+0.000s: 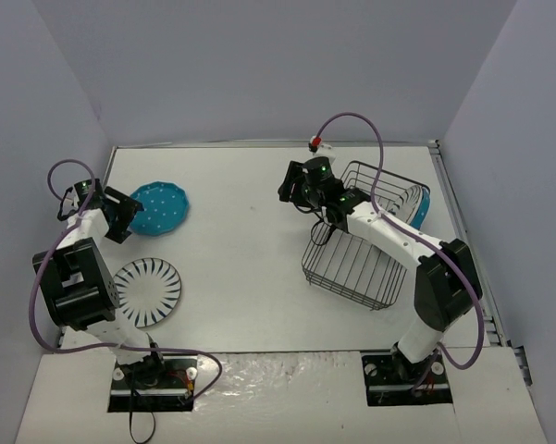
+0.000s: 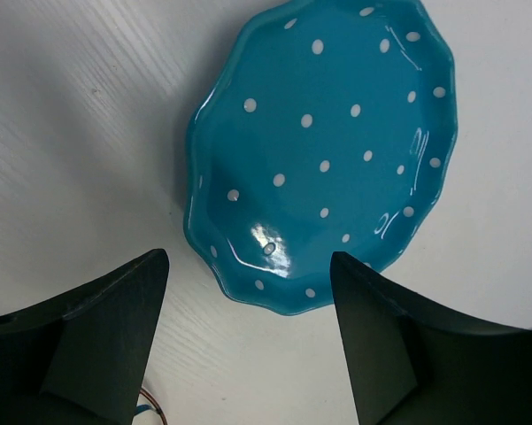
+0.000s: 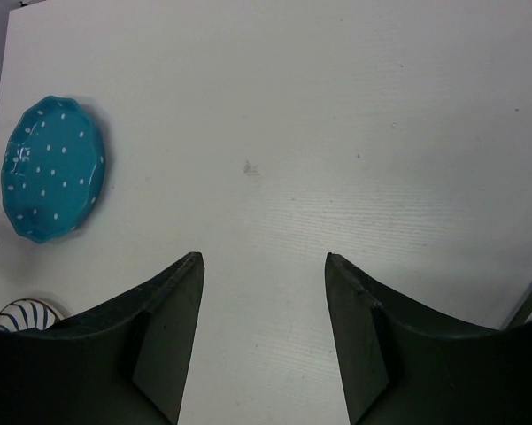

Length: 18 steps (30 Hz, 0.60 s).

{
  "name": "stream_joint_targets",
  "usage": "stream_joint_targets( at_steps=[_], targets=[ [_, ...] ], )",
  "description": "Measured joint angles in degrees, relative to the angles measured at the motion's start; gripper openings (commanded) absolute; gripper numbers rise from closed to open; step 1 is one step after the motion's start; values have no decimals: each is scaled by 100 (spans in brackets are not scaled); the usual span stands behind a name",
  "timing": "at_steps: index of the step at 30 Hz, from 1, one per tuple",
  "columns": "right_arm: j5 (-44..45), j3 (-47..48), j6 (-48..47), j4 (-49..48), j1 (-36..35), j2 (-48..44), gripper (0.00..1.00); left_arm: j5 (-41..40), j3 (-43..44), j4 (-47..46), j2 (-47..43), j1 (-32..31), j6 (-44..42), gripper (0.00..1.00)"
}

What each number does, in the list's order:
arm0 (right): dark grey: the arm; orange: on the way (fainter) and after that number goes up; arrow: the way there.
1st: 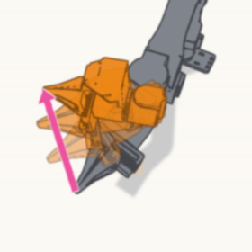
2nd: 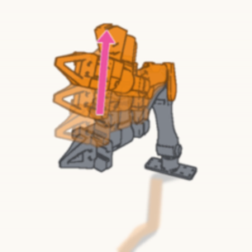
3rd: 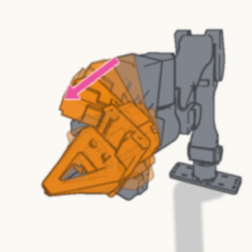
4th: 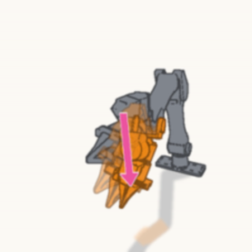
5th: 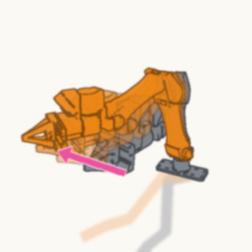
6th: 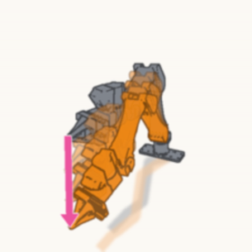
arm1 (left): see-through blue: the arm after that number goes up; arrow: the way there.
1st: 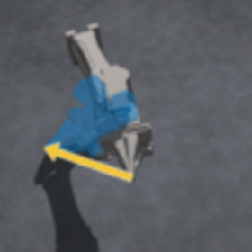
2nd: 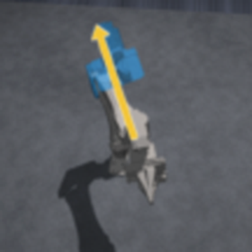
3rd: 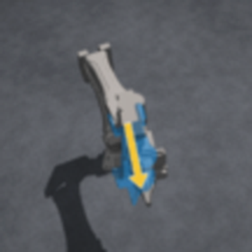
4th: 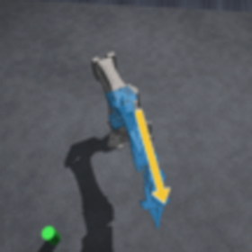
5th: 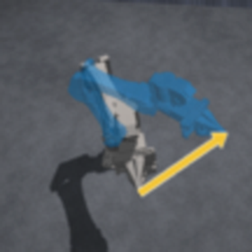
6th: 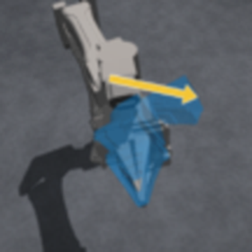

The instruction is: Load the plates into the dish rack

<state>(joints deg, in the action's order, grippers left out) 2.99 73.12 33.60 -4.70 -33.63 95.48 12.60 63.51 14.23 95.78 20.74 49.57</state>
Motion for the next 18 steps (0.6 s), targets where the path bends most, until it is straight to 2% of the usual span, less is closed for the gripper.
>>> stream_joint_targets(
  at_steps=[18],
  targets=[
    [-116,0,-2,-206,17,138,54,-75,533,19,824,12,-73,66]
  ],
)
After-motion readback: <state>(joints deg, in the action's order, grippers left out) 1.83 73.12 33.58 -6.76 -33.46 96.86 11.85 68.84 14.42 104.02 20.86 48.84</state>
